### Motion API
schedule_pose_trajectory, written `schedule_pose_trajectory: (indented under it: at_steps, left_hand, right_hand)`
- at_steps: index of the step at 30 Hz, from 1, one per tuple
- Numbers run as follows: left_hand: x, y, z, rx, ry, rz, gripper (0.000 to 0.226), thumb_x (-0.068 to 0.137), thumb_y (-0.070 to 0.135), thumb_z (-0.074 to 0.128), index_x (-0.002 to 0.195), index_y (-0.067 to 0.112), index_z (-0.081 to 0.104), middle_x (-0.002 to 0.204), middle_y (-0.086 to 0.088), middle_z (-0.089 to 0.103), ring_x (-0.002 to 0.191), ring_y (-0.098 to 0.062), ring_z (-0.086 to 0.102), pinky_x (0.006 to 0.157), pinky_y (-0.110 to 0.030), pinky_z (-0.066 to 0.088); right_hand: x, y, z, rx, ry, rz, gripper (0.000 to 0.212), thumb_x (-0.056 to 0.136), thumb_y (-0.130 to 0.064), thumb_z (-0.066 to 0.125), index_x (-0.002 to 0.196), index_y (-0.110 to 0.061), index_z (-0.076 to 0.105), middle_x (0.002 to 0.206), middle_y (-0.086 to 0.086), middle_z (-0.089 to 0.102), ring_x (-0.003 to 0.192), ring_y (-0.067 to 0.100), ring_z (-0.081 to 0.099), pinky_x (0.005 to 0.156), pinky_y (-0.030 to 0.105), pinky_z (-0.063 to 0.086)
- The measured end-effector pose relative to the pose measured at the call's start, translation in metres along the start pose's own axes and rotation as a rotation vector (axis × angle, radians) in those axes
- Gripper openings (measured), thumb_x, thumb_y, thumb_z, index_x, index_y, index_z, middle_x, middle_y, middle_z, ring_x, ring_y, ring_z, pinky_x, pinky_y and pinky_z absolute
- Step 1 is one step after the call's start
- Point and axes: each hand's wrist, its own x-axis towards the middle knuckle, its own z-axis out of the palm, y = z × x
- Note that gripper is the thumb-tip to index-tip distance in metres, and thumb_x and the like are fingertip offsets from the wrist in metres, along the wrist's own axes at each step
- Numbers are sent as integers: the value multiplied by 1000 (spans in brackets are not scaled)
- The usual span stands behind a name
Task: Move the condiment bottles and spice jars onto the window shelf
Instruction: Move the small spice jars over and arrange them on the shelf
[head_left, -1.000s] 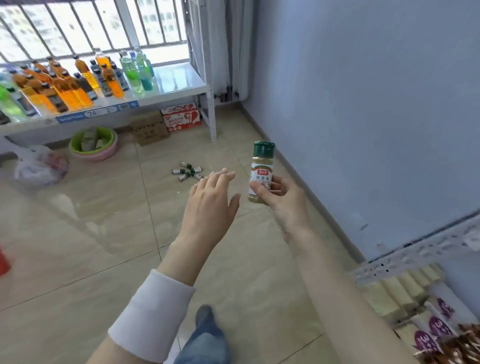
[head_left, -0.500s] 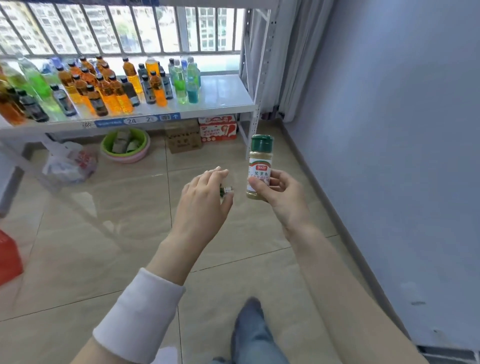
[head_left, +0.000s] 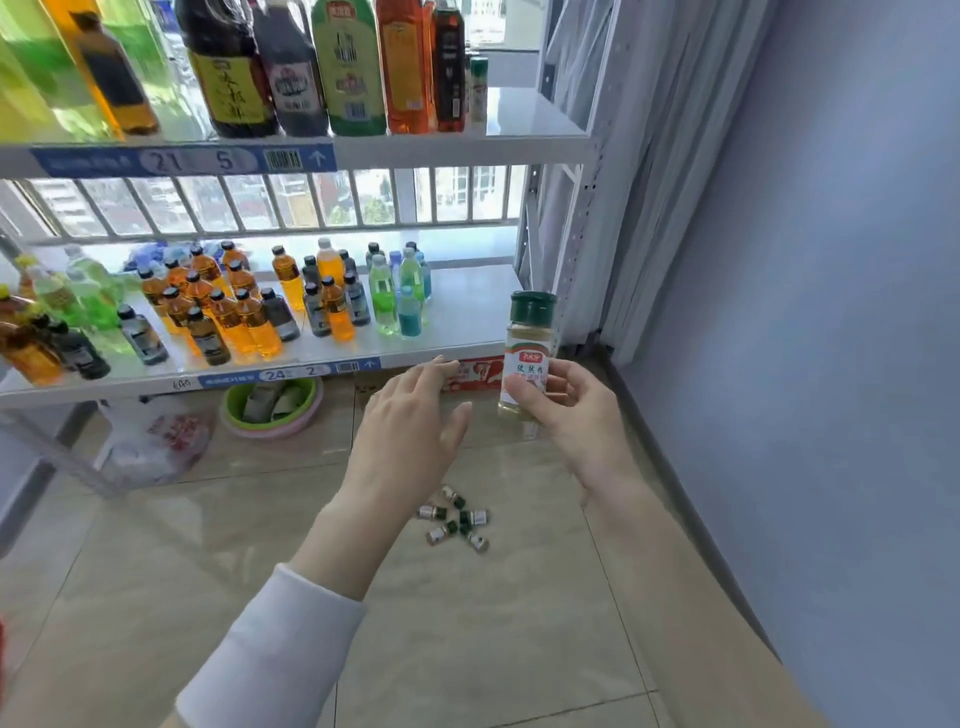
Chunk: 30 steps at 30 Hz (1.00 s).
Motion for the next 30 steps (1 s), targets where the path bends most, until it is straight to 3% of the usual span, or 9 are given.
schedule_pose_trajectory:
  at_steps: [5,8,10,17,23,25,30]
  left_hand:
    - [94,-14,-2,22,25,3,46,94,32,48,137,20,38,140,1,45,128,-19,41,106,-30,29]
    - [152,-27,-4,42,49,29,47,95,32,46,139,20,35,145,1,39,133,-19,35,109,-31,25]
    - [187,-33,-6,45,62,52,47,95,31,46,139,19,36,145,0,40,132,-20,36,109,-32,25]
    - [296,-46,-9,28,67,112,47,95,33,45,139,20,35,147,0,38,134,-20,35,110,-32,24]
    - [373,-46,7,29,89,104,46,95,32,47,138,21,37,144,1,41,131,-19,38,109,-33,26]
    - [400,-44,15,27,110,89,45,94,31,49,137,21,40,142,1,44,129,-19,41,108,-33,28]
    - [463,-33,43,33,155,65,44,93,27,52,134,18,44,138,0,49,121,-20,48,104,-30,30]
  right_hand:
    - [100,-14,22,22,-26,-16,27,71,-28,77,93,-27,61,89,-6,68,84,7,65,83,25,53]
    - [154,-27,35,-1,-37,-59,23,73,-27,75,88,-31,57,86,-9,66,74,-1,65,72,15,53]
    - [187,-35,43,-4,-30,-69,23,73,-28,74,87,-32,56,85,-11,65,69,-4,66,73,14,52]
    - [282,-56,59,-61,13,-62,35,73,-34,72,104,-25,56,98,-7,66,94,11,65,91,26,46]
    - [364,-58,54,-87,1,-59,43,74,-34,71,112,-20,56,103,-4,66,97,13,64,92,25,46]
    - [396,-61,47,-74,-5,-63,43,74,-33,72,111,-20,56,102,-4,66,96,13,64,87,22,46]
    - [484,-68,24,-95,-59,-130,30,75,-29,72,100,-26,55,94,-11,65,80,-3,63,61,0,43]
